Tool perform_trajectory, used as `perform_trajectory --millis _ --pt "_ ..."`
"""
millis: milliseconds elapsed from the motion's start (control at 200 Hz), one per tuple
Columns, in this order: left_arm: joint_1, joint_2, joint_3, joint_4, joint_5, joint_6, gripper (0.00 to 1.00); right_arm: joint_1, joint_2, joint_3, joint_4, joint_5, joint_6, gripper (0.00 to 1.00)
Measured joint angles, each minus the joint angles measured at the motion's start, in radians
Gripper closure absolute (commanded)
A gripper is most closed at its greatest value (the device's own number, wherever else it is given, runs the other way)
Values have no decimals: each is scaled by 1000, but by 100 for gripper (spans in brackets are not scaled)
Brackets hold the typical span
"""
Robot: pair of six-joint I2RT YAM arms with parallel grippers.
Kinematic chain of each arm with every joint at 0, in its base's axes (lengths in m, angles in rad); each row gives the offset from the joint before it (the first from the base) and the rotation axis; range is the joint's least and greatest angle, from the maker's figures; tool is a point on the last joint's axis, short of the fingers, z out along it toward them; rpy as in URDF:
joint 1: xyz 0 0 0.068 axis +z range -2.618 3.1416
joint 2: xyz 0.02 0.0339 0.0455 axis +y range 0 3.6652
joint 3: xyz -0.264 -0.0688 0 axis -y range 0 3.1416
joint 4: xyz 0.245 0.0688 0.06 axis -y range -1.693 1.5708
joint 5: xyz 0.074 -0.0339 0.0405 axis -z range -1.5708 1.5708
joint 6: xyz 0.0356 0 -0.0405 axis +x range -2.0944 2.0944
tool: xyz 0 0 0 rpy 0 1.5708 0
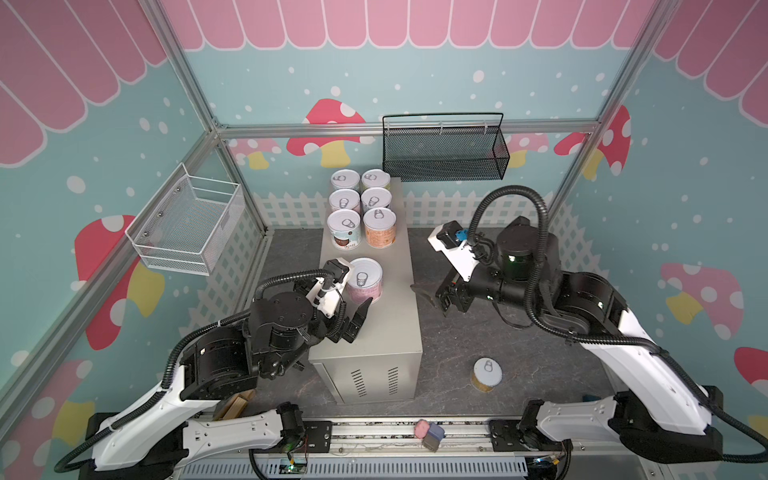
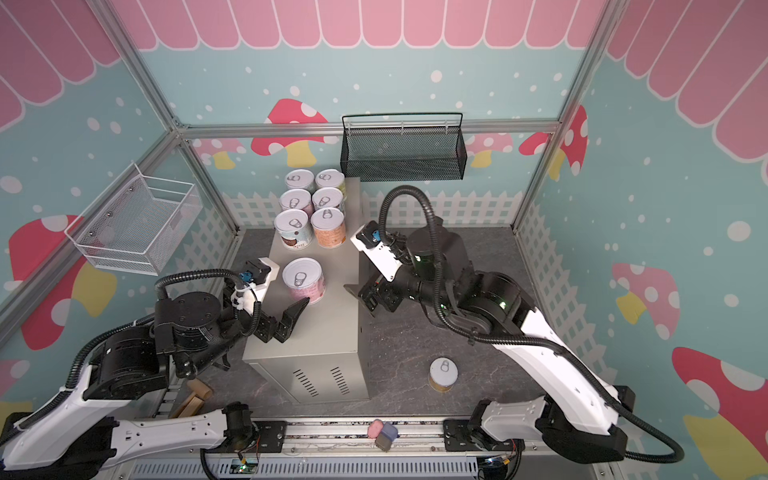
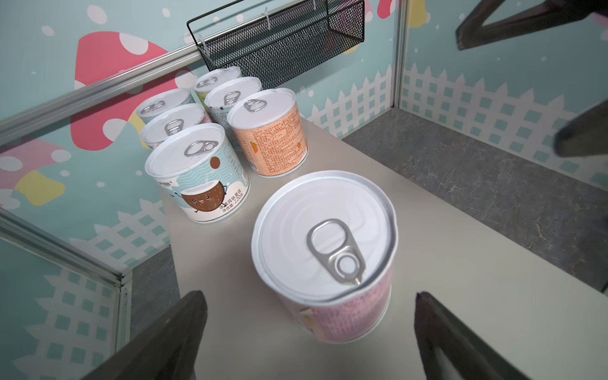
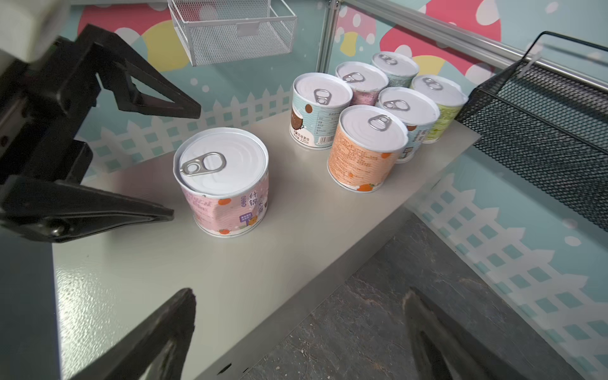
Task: Place and organize the canned foods onto the counter
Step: 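Grasp the pink-label can with the left gripper while the right gripper withdraws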
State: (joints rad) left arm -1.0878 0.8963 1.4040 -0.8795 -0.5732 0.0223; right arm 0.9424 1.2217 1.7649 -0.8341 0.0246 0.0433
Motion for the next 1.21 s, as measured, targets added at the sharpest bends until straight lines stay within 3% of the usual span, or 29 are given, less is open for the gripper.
perform_trajectory --millis 350,761,1206 --pt "136 24 -55 107 175 -45 2 -1 -74 -168 38 9 29 1" --pt "296 10 -122 182 265 -67 7 -1 -69 -214 100 -23 33 1" --pt "523 38 -141 222 475 -43 13 -1 -56 -232 145 -41 33 2"
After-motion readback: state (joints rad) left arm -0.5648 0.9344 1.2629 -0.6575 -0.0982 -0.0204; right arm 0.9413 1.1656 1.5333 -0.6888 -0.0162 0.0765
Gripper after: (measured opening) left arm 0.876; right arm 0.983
